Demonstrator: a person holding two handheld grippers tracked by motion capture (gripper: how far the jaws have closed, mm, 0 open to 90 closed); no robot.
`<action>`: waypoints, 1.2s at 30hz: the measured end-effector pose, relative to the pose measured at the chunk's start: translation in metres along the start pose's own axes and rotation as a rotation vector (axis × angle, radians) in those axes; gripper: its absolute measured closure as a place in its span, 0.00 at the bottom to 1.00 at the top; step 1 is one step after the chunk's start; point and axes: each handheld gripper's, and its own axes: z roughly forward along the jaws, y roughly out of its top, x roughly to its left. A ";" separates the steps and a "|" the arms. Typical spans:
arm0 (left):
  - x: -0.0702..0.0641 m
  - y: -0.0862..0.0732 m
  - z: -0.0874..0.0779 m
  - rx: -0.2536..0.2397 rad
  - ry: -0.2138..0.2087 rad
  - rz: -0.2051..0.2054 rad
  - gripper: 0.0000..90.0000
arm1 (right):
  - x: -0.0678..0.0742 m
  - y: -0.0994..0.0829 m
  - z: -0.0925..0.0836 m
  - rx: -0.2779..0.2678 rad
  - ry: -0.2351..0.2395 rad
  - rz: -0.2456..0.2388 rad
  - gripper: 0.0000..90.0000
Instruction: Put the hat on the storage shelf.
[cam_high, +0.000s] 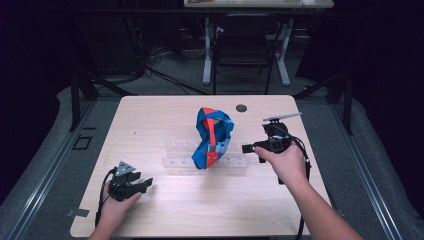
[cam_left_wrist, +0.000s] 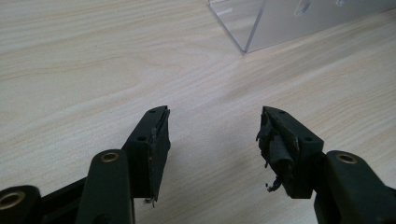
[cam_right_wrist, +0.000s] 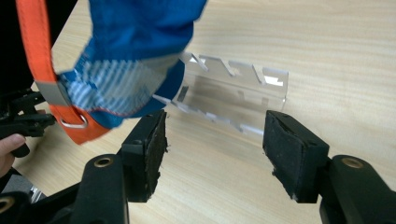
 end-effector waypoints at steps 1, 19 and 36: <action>0.000 0.000 0.000 0.000 0.001 0.000 0.48 | -0.003 -0.006 0.000 -0.004 0.007 0.012 0.44; 0.000 0.000 0.000 0.000 0.007 0.001 0.48 | -0.026 -0.060 0.007 -0.027 -0.048 -0.006 0.44; 0.000 0.000 -0.003 0.000 0.029 0.006 0.48 | -0.040 -0.108 0.014 -0.086 -0.172 -0.054 0.44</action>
